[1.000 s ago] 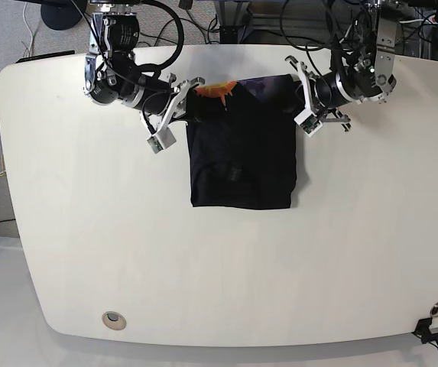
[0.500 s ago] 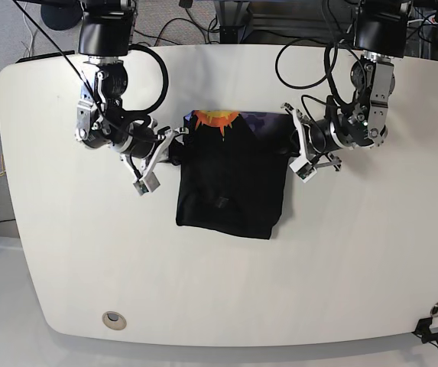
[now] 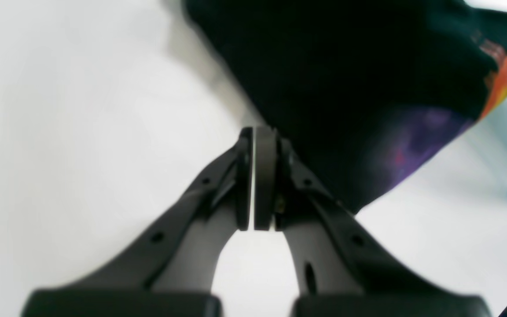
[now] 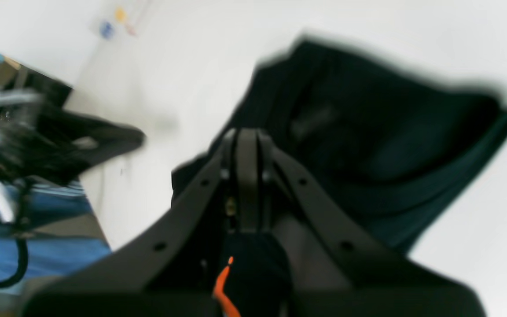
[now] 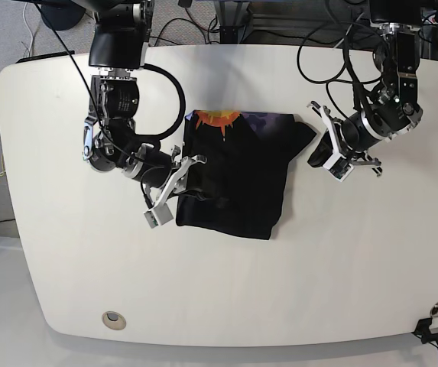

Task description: Fold the T-shirt properly

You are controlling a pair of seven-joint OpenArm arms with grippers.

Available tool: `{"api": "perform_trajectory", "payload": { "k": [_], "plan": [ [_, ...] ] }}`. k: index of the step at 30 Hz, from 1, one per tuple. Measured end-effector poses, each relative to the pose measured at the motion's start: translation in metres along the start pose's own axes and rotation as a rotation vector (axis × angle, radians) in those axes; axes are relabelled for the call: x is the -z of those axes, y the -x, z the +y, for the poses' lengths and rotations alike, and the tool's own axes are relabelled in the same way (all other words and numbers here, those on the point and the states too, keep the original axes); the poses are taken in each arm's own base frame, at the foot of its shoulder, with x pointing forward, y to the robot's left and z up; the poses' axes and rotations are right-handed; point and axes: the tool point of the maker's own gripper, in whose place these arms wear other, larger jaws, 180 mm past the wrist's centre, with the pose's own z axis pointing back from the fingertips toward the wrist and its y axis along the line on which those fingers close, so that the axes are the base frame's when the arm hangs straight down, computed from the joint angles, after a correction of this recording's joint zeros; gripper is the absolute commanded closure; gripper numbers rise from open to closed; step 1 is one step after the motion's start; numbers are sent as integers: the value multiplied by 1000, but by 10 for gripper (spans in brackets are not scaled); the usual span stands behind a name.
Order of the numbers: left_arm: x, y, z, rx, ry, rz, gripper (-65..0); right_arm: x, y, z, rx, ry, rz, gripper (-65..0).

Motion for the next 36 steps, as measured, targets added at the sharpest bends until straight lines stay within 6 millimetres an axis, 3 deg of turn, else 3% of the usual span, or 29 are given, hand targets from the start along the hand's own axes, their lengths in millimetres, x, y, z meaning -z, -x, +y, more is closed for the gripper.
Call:
{"api": "perform_trajectory", "payload": {
  "k": [2,6,9,11,14,19,21,25,28,32,36],
  "plan": [
    [-10,7,3,-12,-30,12,0,11,12,-3,42,1,28,0],
    [-22,27,8,-53,-61,46,0,30,16,-7,73,-23,-7,0],
    [-30,37,15,-73,-92,65,0,40,54,-24,114,24,70,0],
    [-31,39,15,-75,-93,69,0,41,67,-29,125,38,87,0],
    [-33,45,12,-92,-93,75,0,36,50,-25,68,45,71,0],
    [-43,55,22,-112,-133,96,0,1,-7,16,-159,37,-54,0],
    [-51,62,22,-128,-146,101,0,-17,-11,26,-241,49,-67,0],
    [-86,82,36,-146,-244,152,0,-53,20,7,-317,212,33,0],
    [-119,94,50,-164,-334,174,0,-69,41,15,-346,228,30,0],
    [-155,123,63,-245,-456,236,0,-105,88,0,-303,330,19,0],
    [-170,147,47,-343,-500,261,0,-139,127,-3,-243,400,12,0]
  ]
}}
